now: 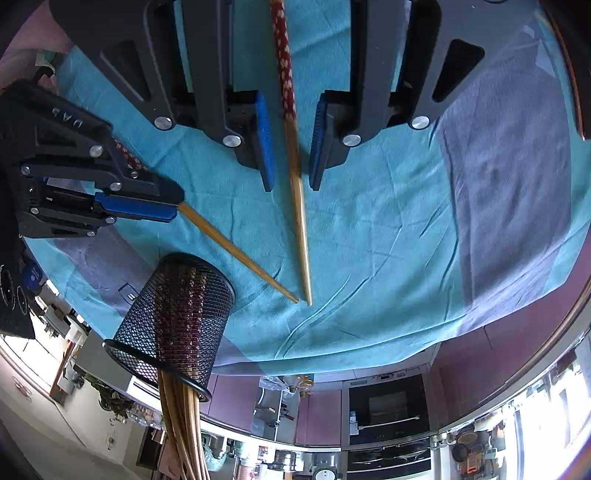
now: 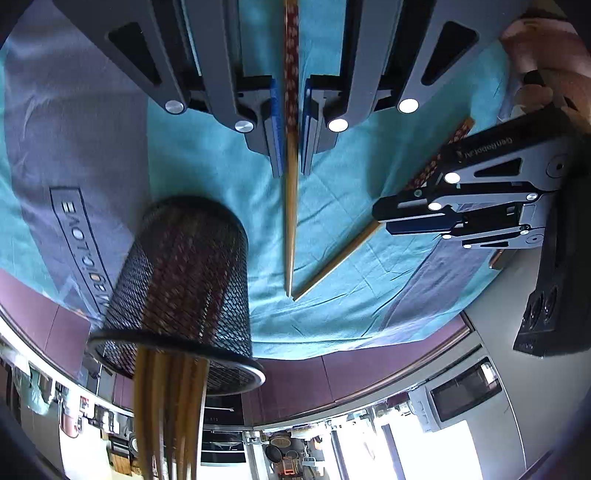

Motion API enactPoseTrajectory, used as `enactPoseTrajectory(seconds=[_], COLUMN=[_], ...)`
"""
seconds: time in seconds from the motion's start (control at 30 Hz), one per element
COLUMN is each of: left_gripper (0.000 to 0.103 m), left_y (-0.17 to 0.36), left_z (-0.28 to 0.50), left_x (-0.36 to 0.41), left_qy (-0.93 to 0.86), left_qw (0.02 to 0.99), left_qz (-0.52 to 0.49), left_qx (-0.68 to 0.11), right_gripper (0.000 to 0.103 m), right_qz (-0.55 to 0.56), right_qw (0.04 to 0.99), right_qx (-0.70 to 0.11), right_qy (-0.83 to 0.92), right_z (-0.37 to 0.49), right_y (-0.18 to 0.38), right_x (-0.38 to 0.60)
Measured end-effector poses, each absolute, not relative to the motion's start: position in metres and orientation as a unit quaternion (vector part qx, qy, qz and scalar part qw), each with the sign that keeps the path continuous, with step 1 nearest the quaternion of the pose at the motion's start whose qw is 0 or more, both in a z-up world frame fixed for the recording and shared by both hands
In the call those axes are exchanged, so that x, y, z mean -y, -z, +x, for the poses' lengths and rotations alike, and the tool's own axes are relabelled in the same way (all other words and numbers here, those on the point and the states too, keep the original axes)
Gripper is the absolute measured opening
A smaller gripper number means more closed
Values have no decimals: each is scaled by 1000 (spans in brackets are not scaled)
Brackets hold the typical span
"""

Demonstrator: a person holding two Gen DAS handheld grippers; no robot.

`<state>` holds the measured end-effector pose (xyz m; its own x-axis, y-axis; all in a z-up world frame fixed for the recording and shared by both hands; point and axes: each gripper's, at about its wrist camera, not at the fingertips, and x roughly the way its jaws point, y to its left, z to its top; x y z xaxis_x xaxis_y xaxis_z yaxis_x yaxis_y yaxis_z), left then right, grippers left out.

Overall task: Organize utensils
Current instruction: 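Close the right tool on one chopstick while the left tool grasps the other, then lift both held chopsticks upright and carry them toward the mesh cup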

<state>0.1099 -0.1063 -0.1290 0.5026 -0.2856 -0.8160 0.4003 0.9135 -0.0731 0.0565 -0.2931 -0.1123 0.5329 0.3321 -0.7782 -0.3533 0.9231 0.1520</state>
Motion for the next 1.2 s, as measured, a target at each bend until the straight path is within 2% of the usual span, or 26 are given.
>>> enactPoseTrajectory(seconds=[0.2, 0.43, 0.53, 1.2], left_gripper=[19, 9, 8, 8], left_y=[129, 130, 130, 109], left_z=[123, 127, 127, 107], left_x=[112, 112, 113, 108], left_qy=[200, 199, 194, 206], left_qw=[862, 863, 864, 873], left_qz=[67, 63, 60, 45], left_qx=[-461, -461, -461, -440], right_gripper=[14, 12, 6, 6], right_qz=[-24, -26, -13, 46], right_qw=[877, 878, 878, 884], right_qx=[-438, -438, -438, -406], right_qy=[-193, -193, -193, -228], right_z=[72, 77, 77, 51], right_y=[114, 115, 114, 84], right_x=[284, 282, 287, 312])
